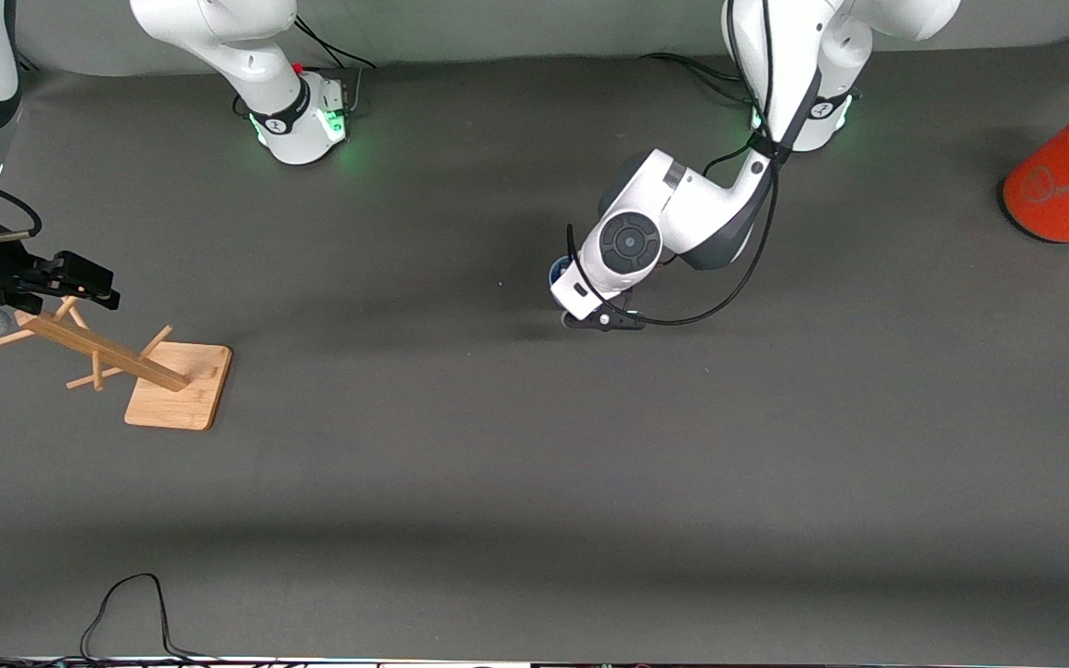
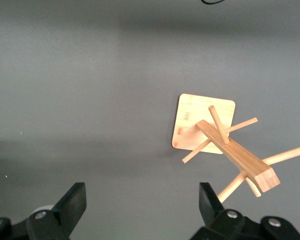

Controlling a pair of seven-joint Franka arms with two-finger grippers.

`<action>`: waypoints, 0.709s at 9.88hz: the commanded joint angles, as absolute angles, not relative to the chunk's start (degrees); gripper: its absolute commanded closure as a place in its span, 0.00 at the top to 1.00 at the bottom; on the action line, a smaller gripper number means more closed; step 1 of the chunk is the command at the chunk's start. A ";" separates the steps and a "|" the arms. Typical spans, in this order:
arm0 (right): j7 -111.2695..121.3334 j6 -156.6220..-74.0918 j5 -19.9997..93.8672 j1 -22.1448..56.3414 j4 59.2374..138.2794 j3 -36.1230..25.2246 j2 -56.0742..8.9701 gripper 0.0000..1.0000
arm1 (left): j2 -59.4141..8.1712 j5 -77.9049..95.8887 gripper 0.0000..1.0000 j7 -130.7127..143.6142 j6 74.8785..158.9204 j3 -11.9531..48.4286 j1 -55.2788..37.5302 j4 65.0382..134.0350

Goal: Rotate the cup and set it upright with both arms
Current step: 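Set the cup upright on the table and open the left gripper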

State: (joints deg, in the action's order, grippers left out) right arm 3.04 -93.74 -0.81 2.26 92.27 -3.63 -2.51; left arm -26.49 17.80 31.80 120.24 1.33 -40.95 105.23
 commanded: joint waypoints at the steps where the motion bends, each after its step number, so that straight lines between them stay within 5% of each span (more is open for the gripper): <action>1: 3.60 -93.52 0.18 2.72 92.37 -4.22 -2.29 1.00 | -24.70 18.72 0.00 34.01 121.82 0.79 -42.36 107.49; 3: 3.60 -93.52 0.18 2.72 92.37 -4.22 -2.20 1.00 | -24.79 18.02 0.56 34.10 121.21 0.79 -42.63 107.32; 5: 3.60 -93.52 0.18 2.72 92.37 -4.22 -2.20 1.00 | -24.70 16.80 1.00 35.41 120.50 0.62 -43.94 107.05; 7: 3.60 -93.52 0.18 2.72 92.37 -4.31 -2.20 1.00 | -23.73 14.77 1.00 36.30 116.84 0.53 -43.51 105.40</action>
